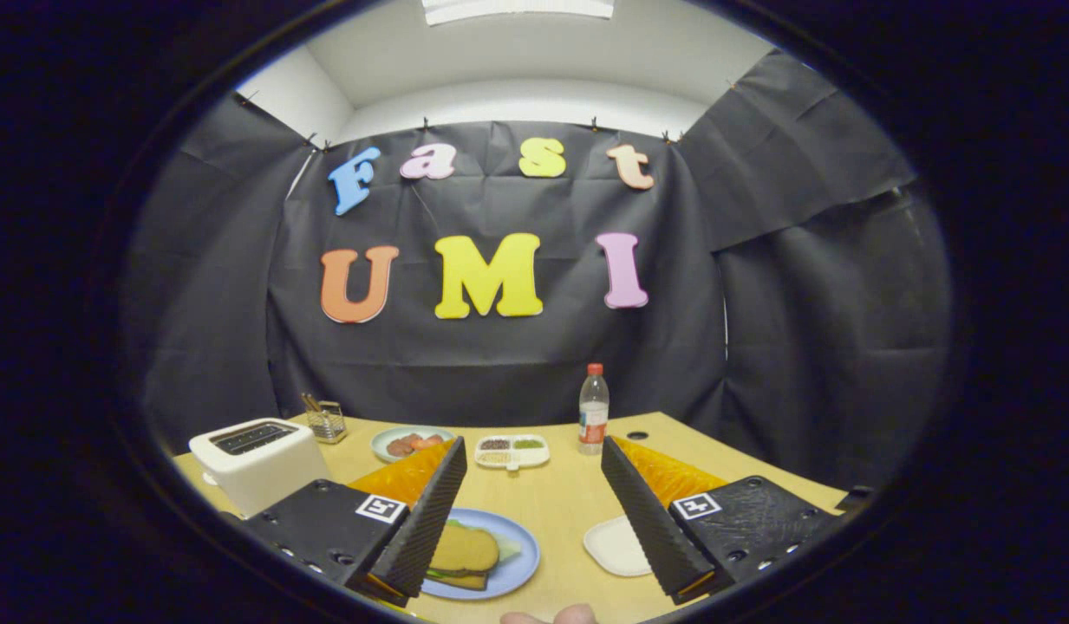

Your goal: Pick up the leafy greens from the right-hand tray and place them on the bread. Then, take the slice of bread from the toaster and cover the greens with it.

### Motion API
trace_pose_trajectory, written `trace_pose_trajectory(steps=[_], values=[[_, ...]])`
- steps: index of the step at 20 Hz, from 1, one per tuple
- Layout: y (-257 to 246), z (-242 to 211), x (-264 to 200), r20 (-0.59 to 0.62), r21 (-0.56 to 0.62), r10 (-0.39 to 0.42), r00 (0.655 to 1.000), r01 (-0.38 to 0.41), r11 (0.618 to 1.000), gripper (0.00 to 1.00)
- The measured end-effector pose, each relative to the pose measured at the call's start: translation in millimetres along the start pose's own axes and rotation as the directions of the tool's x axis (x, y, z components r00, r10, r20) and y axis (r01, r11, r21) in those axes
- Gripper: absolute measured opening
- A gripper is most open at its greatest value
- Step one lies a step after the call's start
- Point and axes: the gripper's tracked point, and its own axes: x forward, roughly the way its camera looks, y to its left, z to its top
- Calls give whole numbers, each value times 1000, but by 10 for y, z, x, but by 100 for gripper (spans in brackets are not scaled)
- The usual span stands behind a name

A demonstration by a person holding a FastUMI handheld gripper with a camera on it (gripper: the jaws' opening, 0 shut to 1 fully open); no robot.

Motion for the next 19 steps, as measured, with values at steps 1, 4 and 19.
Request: trace_pose_trajectory(steps=[1, 4, 19], values=[[-30, 160, -69, 27, -4, 4, 1000, -4, 1000, 95], [-4, 526, -257, 78, 10, 13, 997, -13, 1000, 95], [514, 721, -666, 72, -23, 109, 991, -108, 994, 95]])
